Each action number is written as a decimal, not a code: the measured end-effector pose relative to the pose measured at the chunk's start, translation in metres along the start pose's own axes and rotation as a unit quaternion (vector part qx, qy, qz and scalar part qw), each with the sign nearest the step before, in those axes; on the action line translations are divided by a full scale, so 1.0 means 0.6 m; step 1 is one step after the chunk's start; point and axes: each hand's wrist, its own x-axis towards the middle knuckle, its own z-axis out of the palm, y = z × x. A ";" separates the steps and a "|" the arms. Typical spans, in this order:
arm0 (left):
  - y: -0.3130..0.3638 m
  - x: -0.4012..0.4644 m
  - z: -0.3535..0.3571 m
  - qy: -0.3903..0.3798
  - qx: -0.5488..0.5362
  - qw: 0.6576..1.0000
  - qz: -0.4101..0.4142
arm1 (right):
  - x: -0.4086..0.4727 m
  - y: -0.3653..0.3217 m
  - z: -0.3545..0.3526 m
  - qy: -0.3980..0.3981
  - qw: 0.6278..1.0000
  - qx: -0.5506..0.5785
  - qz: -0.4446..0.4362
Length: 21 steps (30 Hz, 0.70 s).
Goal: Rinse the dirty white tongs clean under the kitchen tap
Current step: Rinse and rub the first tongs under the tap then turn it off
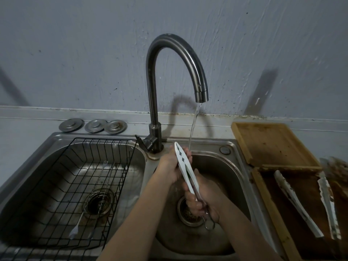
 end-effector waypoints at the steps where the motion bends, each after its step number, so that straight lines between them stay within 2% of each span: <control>1: 0.006 -0.001 -0.003 -0.003 -0.017 1.000 0.016 | 0.000 0.002 -0.002 0.007 1.000 -0.013 -0.004; 4: 0.035 -0.003 -0.025 0.020 -0.041 0.996 0.072 | -0.002 0.003 -0.006 0.028 0.999 -0.033 -0.021; 6: 0.058 0.000 -0.049 0.086 -0.047 0.990 0.098 | -0.002 -0.001 -0.010 0.045 0.998 -0.026 -0.036; 8: 0.078 0.014 -0.080 0.183 0.007 0.973 0.138 | -0.001 -0.007 -0.016 0.062 0.996 -0.029 -0.050; 10: 0.094 0.032 -0.108 0.257 0.155 0.933 0.198 | 0.004 -0.010 -0.022 0.077 0.995 -0.046 -0.050; 12: 0.101 0.040 -0.115 0.240 0.341 0.872 0.257 | 0.012 -0.011 -0.022 0.083 0.994 -0.059 -0.035; 14: 0.101 0.036 -0.105 0.178 0.441 0.834 0.280 | 0.020 -0.014 -0.020 0.083 0.994 -0.065 -0.022; 19: 0.096 0.044 -0.109 0.164 0.498 0.783 0.334 | 0.040 -0.030 -0.006 0.108 0.986 -0.122 -0.045; 21: 0.097 0.046 -0.116 0.186 0.553 0.741 0.331 | 0.049 -0.038 0.001 0.129 0.982 -0.129 -0.056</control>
